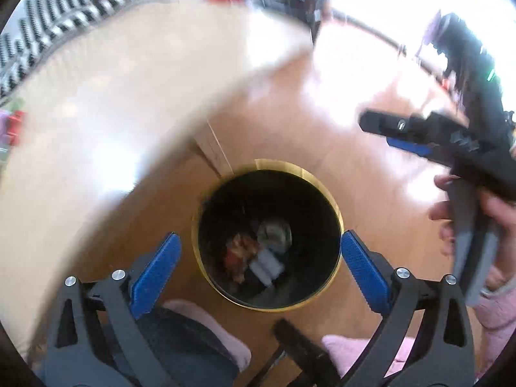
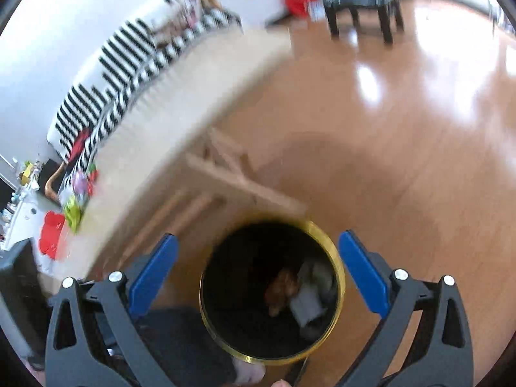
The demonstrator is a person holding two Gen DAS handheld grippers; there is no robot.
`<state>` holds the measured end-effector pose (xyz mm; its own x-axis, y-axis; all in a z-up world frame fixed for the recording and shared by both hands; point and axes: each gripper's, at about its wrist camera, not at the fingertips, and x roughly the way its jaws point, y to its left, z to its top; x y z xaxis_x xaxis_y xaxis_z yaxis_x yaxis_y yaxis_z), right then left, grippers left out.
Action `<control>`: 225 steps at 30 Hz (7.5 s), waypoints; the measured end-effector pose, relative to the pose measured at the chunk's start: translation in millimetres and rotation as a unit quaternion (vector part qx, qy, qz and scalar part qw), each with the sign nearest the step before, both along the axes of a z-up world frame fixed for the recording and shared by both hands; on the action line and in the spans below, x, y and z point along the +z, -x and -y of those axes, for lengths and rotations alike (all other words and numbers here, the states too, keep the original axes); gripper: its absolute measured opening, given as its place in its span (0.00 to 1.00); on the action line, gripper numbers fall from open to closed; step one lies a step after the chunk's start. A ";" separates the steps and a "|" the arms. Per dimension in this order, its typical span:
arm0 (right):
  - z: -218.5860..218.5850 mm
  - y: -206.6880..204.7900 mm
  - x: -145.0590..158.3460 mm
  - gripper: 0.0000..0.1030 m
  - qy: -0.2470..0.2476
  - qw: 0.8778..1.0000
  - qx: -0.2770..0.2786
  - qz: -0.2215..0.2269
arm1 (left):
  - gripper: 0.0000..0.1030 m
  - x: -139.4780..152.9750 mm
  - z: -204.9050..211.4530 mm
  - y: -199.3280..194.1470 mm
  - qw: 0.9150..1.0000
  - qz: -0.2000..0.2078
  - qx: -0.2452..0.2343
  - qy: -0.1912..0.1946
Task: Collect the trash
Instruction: 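Grasp the green popcorn bag with the left tool while the right tool grasps the red ribbon, then carry the popcorn bag and red ribbon over the black bin with both tools, then open both tools to drop the popcorn bag and ribbon into the bin, then grasp the clear plastic bag with the left tool while the right tool grasps the green plastic tray, then carry the plastic bag and green tray over the bin with both tools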
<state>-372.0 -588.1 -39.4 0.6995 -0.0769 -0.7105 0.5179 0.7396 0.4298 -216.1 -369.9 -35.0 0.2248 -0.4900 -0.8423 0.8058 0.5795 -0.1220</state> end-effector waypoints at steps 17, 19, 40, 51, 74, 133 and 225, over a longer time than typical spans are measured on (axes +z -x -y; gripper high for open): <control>-132.3 -169.8 41.2 0.94 0.108 0.986 0.128 -0.016 | 0.94 31.1 -198.1 -246.1 0.964 0.086 0.246 -0.061; -148.6 -192.0 41.0 0.94 0.119 0.981 0.147 -0.030 | 0.94 21.4 -206.5 -257.0 0.964 0.077 0.252 -0.042; -281.6 -428.8 14.8 0.94 0.234 0.933 0.257 -0.095 | 0.94 -4.7 -255.9 -304.6 0.954 0.053 0.286 -0.073; -274.3 -444.6 -3.7 0.95 0.190 0.945 0.247 -0.104 | 0.94 -5.8 -277.0 -310.0 0.951 0.051 0.301 -0.054; -274.4 -415.5 8.5 0.12 0.193 0.945 0.251 -0.083 | 0.54 3.8 -275.3 -298.6 0.954 0.043 0.296 -0.007; -23.7 -19.8 -102.6 0.84 -0.024 0.992 0.034 -0.121 | 0.93 -127.6 85.0 5.4 0.981 -0.023 -0.080 -0.177; -182.4 -396.4 59.5 0.04 0.094 0.958 0.266 -0.060 | 0.11 69.4 -312.3 -341.3 0.955 0.067 0.287 -0.042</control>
